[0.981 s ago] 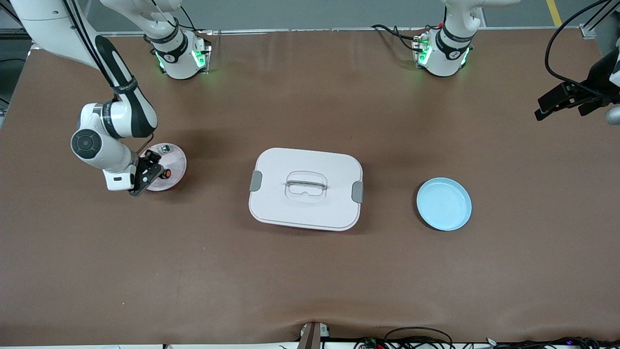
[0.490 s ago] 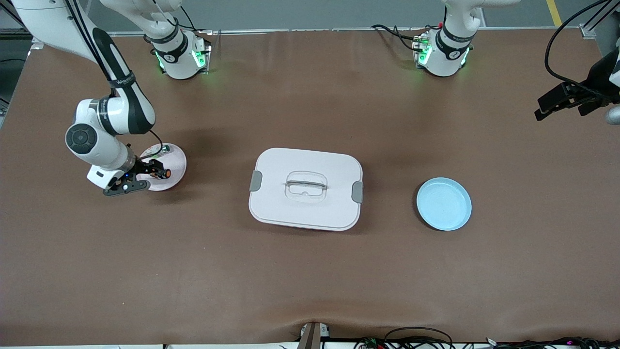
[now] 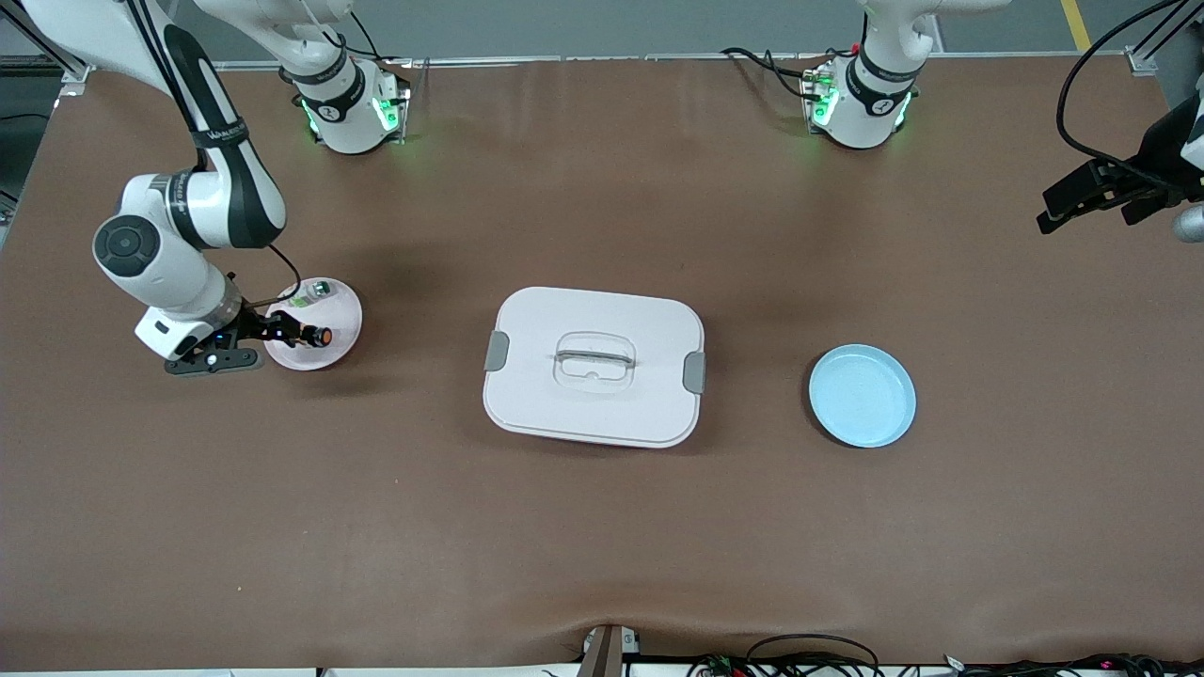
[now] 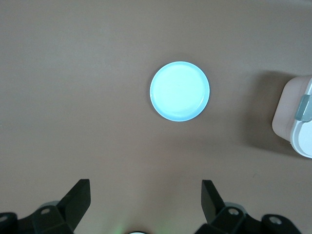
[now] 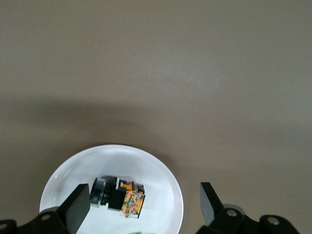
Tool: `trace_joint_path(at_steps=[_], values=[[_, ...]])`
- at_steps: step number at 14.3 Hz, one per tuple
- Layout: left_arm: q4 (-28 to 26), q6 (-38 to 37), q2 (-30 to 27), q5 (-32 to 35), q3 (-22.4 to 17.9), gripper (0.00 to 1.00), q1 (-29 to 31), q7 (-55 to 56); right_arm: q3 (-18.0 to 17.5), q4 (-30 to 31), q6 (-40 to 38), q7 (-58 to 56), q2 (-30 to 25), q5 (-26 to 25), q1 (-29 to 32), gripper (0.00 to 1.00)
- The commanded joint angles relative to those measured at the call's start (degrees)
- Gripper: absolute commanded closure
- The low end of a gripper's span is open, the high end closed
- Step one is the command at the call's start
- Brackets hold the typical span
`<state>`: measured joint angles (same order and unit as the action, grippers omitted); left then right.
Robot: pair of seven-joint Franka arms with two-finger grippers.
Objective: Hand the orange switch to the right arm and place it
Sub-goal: 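Open the right gripper to release the switch on the plate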
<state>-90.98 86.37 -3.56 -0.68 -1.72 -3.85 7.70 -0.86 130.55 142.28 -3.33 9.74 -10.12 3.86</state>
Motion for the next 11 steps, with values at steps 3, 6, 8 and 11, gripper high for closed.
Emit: trace_joint_path(at_steps=[3, 6, 8, 11], values=[[-0.69, -0.94, -0.83, -0.73, 0.66, 0.0, -0.37, -1.64, -0.55, -3.0, -6.8, 1.31, -4.9, 4.57, 0.36, 0.0], [-0.6, -0.85, -0.66, -0.11, 0.57, 0.0, -0.28, -4.7, -0.55, -12.22, -20.07, 1.4, -4.55, 8.09, 0.27, 0.0], [-0.6, -0.76, -0.74, -0.11, 0.57, 0.0, -0.19, -5.07, -0.64, -15.92, -25.01, 1.49, -4.81, 8.27, 0.18, 0.0], [-0.6, -0.76, -0.74, -0.03, 0.57, 0.0, -0.37, -5.15, -0.55, -20.5, -29.24, 1.57, -4.73, 8.27, 0.35, 0.0]])
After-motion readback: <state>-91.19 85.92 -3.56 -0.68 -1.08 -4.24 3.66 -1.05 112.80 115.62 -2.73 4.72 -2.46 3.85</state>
